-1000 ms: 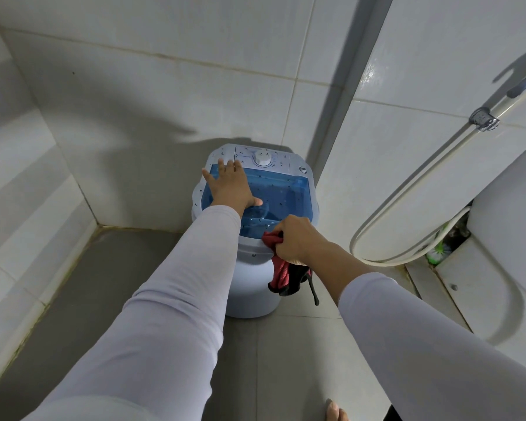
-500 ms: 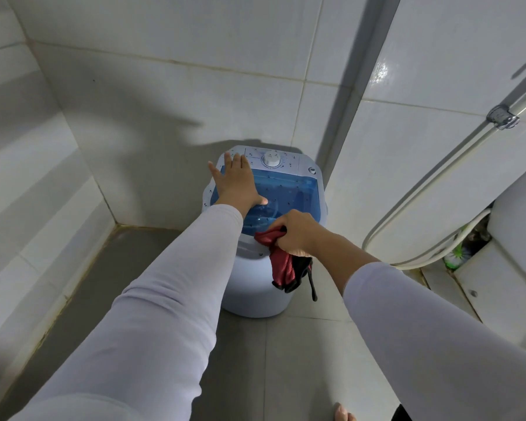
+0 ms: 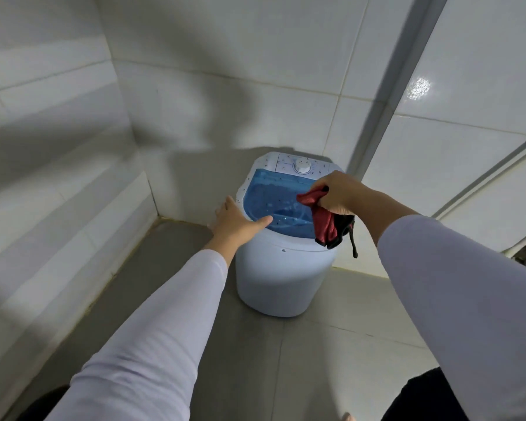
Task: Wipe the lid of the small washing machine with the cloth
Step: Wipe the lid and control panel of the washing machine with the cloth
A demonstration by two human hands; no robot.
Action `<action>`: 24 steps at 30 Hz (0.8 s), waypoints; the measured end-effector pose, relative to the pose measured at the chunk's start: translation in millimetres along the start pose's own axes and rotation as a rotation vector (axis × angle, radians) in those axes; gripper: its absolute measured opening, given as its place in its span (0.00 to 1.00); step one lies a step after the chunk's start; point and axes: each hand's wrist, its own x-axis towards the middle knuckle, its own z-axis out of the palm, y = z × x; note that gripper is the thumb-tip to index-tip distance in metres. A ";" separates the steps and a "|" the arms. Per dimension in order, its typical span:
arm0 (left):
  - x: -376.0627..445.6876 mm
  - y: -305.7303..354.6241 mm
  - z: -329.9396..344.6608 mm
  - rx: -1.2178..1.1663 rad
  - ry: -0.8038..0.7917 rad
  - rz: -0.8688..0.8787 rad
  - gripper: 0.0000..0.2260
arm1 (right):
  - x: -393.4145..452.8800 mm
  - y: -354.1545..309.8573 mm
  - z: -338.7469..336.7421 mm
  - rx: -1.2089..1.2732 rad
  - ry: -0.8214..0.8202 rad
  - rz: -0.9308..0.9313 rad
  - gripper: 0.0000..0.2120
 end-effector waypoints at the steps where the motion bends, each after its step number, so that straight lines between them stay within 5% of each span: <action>1: -8.5 -3.3 5.5 -0.028 -0.013 -0.034 0.53 | 1.6 -1.4 -4.3 -0.012 0.010 -0.005 0.18; 24: -11.2 -20.4 56.0 -0.161 0.061 0.017 0.58 | 122.5 -8.1 -57.6 0.019 0.188 -0.196 0.15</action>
